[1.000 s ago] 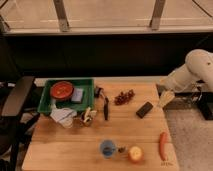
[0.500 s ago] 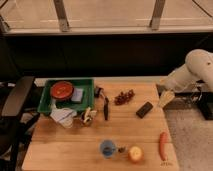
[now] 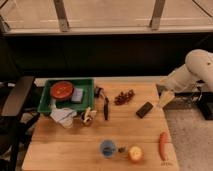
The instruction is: Wipe table surface with eraser
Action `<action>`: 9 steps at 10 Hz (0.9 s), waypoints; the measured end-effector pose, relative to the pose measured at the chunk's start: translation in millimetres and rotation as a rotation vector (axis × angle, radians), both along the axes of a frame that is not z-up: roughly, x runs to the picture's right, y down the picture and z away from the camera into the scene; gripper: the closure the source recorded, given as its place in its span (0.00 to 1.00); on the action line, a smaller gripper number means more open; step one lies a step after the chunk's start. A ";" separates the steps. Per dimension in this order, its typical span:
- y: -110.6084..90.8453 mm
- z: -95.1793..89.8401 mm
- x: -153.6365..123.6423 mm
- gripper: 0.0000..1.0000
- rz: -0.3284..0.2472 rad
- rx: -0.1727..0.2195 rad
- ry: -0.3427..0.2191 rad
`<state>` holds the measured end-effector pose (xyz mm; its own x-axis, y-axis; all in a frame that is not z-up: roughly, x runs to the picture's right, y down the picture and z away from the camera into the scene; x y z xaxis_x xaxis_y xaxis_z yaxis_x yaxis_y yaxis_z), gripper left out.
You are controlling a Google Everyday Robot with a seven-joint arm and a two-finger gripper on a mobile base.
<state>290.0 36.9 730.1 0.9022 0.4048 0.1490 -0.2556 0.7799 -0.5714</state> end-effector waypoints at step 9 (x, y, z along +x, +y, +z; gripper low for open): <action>-2.4 9.7 -34.5 0.20 -0.258 0.048 -0.122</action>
